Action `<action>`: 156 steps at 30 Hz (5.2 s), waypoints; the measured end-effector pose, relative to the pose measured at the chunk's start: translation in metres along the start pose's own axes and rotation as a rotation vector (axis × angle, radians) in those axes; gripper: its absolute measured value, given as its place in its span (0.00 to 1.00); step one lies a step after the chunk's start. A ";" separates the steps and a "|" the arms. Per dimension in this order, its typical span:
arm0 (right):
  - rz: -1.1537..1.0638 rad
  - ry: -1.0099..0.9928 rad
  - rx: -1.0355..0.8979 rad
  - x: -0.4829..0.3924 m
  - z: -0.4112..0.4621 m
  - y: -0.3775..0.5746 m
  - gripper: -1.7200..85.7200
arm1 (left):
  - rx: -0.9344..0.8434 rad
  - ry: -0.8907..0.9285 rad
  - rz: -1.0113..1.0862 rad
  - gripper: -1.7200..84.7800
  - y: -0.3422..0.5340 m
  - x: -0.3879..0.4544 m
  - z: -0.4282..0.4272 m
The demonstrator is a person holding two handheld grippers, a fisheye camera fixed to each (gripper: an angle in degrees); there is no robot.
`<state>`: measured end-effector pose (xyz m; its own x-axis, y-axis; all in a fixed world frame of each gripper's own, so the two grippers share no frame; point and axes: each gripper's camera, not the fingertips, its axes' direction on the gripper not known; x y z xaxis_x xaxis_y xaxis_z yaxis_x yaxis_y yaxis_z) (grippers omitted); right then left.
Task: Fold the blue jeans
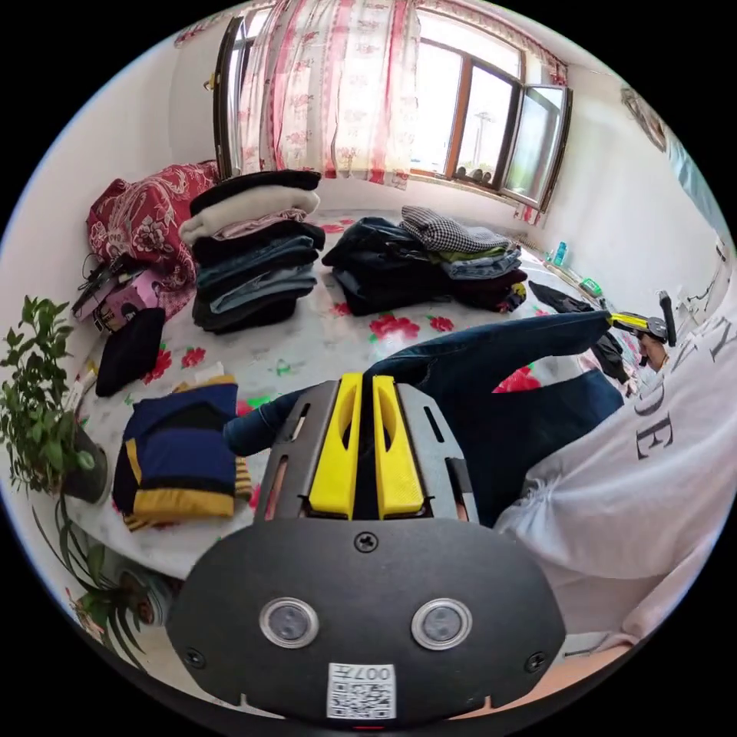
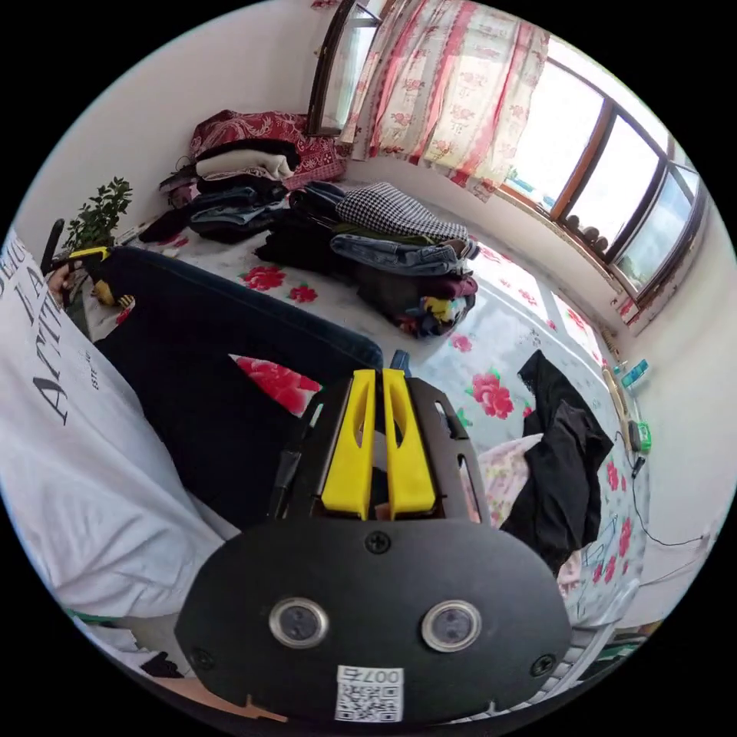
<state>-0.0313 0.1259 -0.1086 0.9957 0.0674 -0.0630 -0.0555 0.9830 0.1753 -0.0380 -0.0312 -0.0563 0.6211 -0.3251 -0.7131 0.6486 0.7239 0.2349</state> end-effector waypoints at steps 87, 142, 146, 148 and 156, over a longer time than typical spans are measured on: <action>0.571 -1.218 -0.591 0.160 0.394 -0.151 0.05 | -0.406 -0.148 -0.054 0.01 0.127 0.047 0.238; 1.642 -0.378 0.507 0.345 0.151 0.327 0.09 | 0.263 0.272 -1.341 0.11 0.120 -0.120 0.007; 1.753 -0.450 0.529 0.343 0.157 0.320 0.05 | 0.254 0.270 -1.359 0.14 0.123 -0.134 -0.005; 1.623 -0.432 0.518 0.340 0.140 0.285 0.04 | 0.294 0.305 -1.405 0.16 0.130 -0.140 -0.006; 0.264 -0.461 0.231 0.143 0.074 0.018 0.04 | 0.351 0.374 -1.397 0.20 0.127 -0.177 0.000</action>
<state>0.1154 0.1406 -0.0415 0.8825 0.1730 0.4373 -0.3402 0.8768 0.3397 -0.0662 0.1181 0.1000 -0.6879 -0.4057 -0.6018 0.7143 -0.2312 -0.6606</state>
